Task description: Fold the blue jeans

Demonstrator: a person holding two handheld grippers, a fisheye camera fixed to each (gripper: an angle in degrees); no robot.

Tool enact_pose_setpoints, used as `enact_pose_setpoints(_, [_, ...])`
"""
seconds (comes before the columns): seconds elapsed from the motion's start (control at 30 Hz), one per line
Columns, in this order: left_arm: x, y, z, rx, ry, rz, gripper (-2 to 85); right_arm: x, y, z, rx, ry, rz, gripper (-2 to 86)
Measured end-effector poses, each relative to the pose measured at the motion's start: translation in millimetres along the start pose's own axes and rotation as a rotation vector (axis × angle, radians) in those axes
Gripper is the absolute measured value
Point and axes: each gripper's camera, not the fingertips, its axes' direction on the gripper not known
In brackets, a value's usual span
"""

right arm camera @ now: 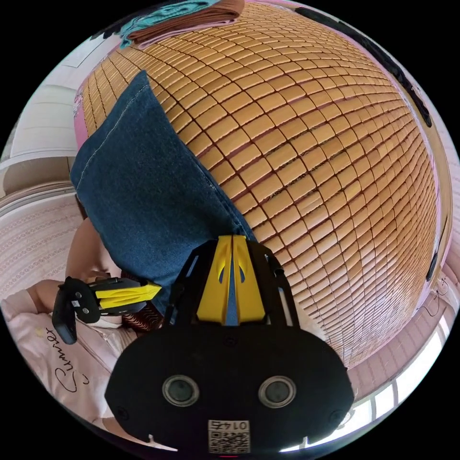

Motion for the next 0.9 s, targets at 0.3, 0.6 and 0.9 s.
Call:
enact_pose_setpoints(0.3, [59, -6, -32, 0.150, 0.035, 0.227, 6.3, 59, 224, 42, 0.593, -0.390, 0.231, 0.2])
enact_pose_setpoints(0.6, [173, -57, 19, 0.155, 0.160, 0.442, 15.9, 68, 444, 236, 0.696, -0.621, 0.818, 12.8])
enact_pose_setpoints(0.9, [217, -73, 77, 0.045, -0.032, 0.518, 10.9, 50, 418, 306, 0.753, -0.698, 0.624, 4.7])
